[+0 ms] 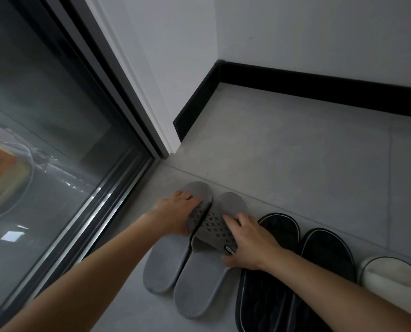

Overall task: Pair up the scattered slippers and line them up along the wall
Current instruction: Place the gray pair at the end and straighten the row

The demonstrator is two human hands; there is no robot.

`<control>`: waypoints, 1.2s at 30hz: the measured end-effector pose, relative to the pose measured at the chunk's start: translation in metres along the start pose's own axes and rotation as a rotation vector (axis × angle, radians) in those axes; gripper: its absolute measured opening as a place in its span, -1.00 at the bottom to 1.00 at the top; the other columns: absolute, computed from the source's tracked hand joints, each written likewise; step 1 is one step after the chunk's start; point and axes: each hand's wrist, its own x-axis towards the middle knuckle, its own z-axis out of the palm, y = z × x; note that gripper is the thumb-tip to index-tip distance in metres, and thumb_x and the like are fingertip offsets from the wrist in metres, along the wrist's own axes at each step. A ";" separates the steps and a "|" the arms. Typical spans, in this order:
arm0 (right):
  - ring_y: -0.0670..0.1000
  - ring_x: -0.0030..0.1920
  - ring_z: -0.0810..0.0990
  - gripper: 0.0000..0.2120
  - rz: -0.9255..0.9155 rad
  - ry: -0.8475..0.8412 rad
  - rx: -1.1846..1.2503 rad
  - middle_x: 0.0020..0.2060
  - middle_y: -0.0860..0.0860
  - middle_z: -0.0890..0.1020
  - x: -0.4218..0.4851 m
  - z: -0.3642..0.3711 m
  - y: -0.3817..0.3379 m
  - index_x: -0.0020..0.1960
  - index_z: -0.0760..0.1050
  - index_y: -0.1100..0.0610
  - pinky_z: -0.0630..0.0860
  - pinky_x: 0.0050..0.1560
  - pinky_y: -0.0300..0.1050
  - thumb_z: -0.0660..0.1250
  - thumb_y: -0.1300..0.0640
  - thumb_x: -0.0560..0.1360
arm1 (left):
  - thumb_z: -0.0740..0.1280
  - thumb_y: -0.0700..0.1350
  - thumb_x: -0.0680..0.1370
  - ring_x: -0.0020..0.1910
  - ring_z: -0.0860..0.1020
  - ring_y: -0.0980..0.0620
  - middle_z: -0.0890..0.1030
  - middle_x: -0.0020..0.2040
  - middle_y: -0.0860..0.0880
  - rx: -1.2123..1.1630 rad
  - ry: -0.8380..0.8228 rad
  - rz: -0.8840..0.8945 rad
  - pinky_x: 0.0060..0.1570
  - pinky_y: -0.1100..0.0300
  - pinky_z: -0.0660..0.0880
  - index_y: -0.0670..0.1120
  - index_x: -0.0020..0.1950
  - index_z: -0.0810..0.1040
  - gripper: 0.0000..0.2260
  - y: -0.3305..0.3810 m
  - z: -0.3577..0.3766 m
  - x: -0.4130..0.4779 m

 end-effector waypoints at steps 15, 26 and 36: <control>0.12 0.43 0.10 0.07 -0.042 -0.016 0.049 0.44 0.04 0.10 -0.005 0.002 0.004 0.51 -0.06 0.01 0.27 0.40 0.06 0.39 -0.37 0.22 | 0.53 0.24 0.20 0.53 -0.13 -0.15 -0.10 0.55 -0.04 0.032 -0.214 -0.055 0.39 -0.36 -0.01 0.07 0.53 -0.20 0.16 0.037 -0.003 -0.016; 0.16 0.52 -0.02 0.23 0.345 -0.141 -0.134 0.53 0.18 -0.09 -0.145 -0.019 0.125 0.52 -0.29 0.03 0.05 0.48 0.01 0.35 -0.43 0.16 | 0.38 0.26 0.38 0.50 0.05 -0.24 0.01 0.54 -0.18 0.251 0.072 0.273 0.46 -0.21 0.01 -0.01 0.54 -0.19 -0.02 0.165 0.011 0.000; 0.25 0.46 0.13 0.12 0.296 -0.033 -0.058 0.50 0.22 0.04 -0.163 -0.022 0.116 0.53 -0.19 0.14 0.13 0.45 0.10 0.44 -0.26 0.29 | 0.35 0.40 0.19 0.53 0.02 -0.09 -0.03 0.57 -0.05 0.203 -0.054 0.326 0.48 -0.03 0.07 0.10 0.53 -0.29 0.14 0.206 0.020 0.020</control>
